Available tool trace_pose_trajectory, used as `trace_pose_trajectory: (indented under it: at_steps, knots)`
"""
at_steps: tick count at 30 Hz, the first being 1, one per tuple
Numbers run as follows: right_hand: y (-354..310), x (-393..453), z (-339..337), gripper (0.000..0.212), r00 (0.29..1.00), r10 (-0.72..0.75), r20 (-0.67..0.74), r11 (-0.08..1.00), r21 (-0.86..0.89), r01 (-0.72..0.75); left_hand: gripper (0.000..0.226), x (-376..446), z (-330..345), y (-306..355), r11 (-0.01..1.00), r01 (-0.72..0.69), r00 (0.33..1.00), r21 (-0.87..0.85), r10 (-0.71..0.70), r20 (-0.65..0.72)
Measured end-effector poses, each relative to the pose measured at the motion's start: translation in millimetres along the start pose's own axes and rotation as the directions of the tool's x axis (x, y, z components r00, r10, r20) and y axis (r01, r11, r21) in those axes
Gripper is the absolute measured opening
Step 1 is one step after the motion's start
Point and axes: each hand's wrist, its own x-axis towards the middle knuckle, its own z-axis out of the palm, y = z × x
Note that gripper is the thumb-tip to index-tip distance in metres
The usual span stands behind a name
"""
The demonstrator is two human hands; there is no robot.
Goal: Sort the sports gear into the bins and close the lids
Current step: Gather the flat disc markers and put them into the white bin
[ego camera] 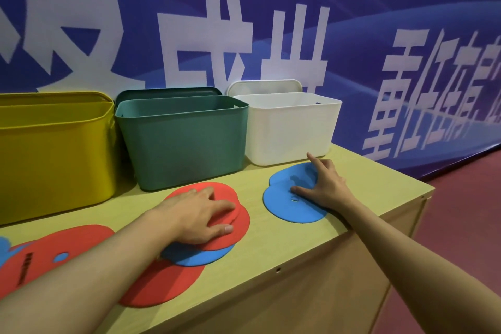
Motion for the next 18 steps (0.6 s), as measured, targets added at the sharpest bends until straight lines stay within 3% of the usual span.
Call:
trace_pose_trajectory:
  at_steps: [6, 10, 12, 18]
  knots:
    - [-11, -12, -1, 0.076, 0.949, -0.285, -0.136, 0.945, -0.203, 0.255, 0.070, 10, -5, -5, 0.999, 0.020, 0.997, -0.048, -0.017, 0.073]
    - [-20, -19, -8, 0.091, 0.951, -0.270, -0.151, 0.951, -0.198, 0.239, 0.067, 5, -7, 0, 0.998, 0.041, 0.996, -0.053, -0.037, 0.079]
    - [-25, -20, -14, 0.093, 0.954, -0.265, -0.141, 0.951, -0.204, 0.234, 0.067, 3, -8, 1, 0.997, 0.042, 0.996, -0.063, -0.037, 0.079]
    - [-51, -7, -41, 0.068, 0.899, -0.438, -0.013, 0.860, -0.298, 0.414, 0.068, 0, -12, 3, 0.996, 0.045, 0.994, -0.082, -0.036, 0.107]
